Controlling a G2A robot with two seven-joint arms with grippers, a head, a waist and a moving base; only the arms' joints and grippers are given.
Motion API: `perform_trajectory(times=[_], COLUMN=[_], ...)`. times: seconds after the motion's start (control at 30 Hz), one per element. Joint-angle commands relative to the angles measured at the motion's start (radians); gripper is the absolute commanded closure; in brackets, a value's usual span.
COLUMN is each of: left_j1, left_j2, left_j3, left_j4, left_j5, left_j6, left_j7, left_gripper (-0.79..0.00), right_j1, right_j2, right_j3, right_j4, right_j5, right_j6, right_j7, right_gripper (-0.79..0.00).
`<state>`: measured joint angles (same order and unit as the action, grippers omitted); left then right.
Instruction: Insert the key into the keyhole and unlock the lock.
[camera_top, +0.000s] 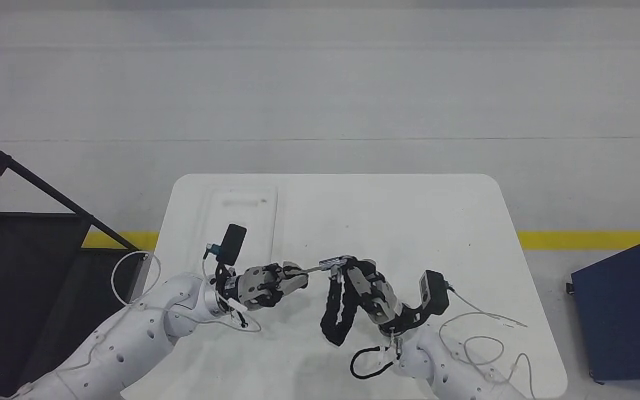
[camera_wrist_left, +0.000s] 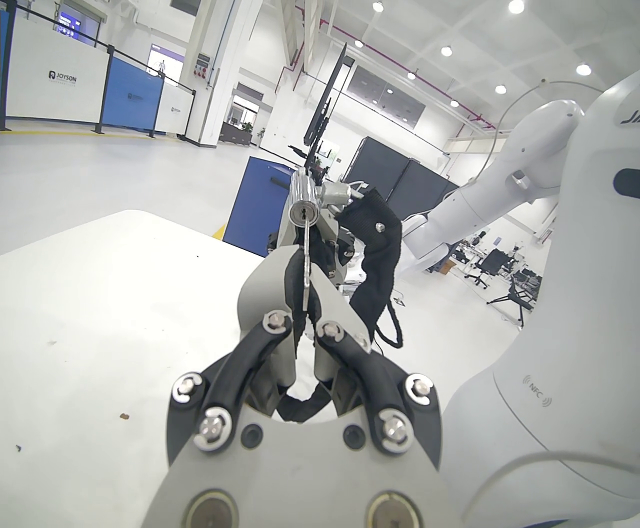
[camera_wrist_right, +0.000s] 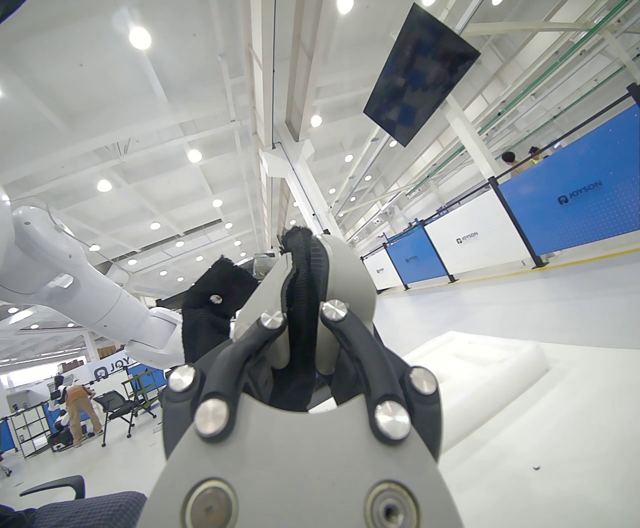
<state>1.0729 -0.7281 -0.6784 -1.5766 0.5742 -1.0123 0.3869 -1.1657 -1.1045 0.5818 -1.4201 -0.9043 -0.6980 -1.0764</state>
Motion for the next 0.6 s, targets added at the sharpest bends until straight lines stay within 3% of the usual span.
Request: perform_trajectory(times=[0.0, 0.57], left_j1=[-0.001, -0.012], left_j2=[0.001, 0.004], left_j3=[0.002, 0.021], left_j4=[0.002, 0.004], left_j5=[-0.005, -0.026], left_j6=[0.000, 0.000], left_j7=[0.002, -0.004], left_gripper=[0.000, 0.000], right_j1=[-0.011, -0.067], right_j2=[-0.001, -0.016], right_j3=[0.014, 0.097], right_j4=[-0.014, -0.041], right_j5=[0.005, -0.040], right_j6=[0.002, -0.042], right_j7=[0.027, 0.096], right_gripper=[0.000, 0.000])
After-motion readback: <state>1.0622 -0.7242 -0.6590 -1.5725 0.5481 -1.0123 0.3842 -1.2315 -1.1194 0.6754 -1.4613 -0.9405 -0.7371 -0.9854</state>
